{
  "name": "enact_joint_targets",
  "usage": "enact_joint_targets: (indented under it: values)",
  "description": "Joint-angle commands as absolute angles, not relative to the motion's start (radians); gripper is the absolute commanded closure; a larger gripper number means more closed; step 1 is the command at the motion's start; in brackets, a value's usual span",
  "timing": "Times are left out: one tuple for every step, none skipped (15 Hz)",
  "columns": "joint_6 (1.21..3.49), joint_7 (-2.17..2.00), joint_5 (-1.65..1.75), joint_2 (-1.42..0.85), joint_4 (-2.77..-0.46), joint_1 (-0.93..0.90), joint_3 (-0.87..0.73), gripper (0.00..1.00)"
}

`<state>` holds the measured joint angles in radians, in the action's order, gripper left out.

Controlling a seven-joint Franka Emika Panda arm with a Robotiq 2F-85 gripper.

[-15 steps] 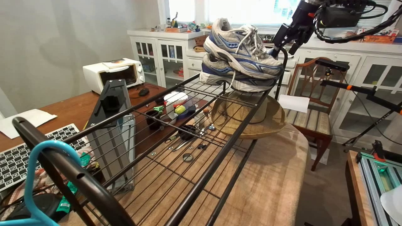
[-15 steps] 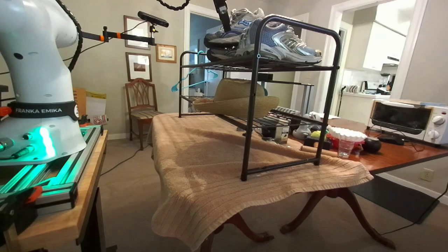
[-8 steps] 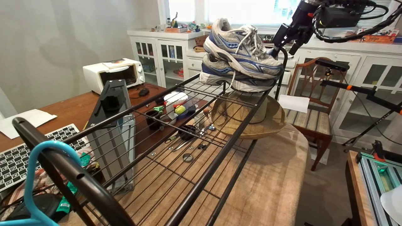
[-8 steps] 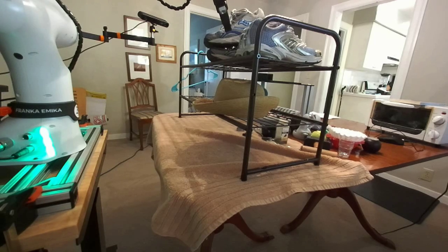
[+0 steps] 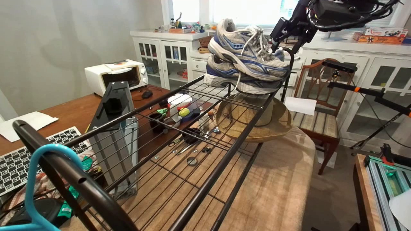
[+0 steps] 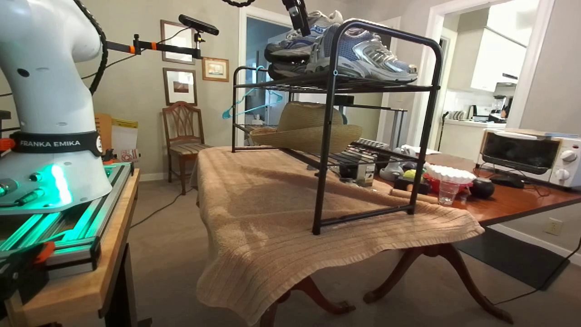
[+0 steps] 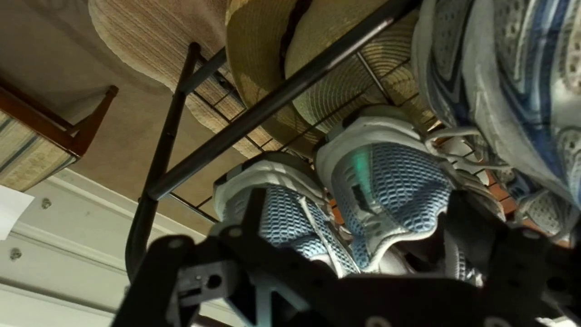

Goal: Stack up the trainers

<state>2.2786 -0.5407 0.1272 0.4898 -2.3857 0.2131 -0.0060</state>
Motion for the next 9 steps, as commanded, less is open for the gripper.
enact_joint_targets:
  values:
    - [2.258,-0.63,0.103,0.415,-2.314,0.233,0.024,0.0]
    - [2.262,-0.658,0.105,0.4,-2.303,0.233,0.027,0.0]
    - [2.261,-0.682,0.106,0.385,-2.292,0.231,0.028,0.0]
    - [2.26,-0.705,0.107,0.367,-2.28,0.229,0.028,0.0]
    - [2.26,-0.731,0.111,0.352,-2.27,0.228,0.028,0.0]
    - [2.256,-0.751,0.112,0.34,-2.26,0.227,0.025,0.0]
    - [2.256,-0.767,0.113,0.331,-2.254,0.224,0.022,0.0]
    - [2.261,-0.79,0.113,0.321,-2.247,0.224,0.018,0.0]
    - [2.26,-0.806,0.114,0.311,-2.239,0.223,0.015,0.0]
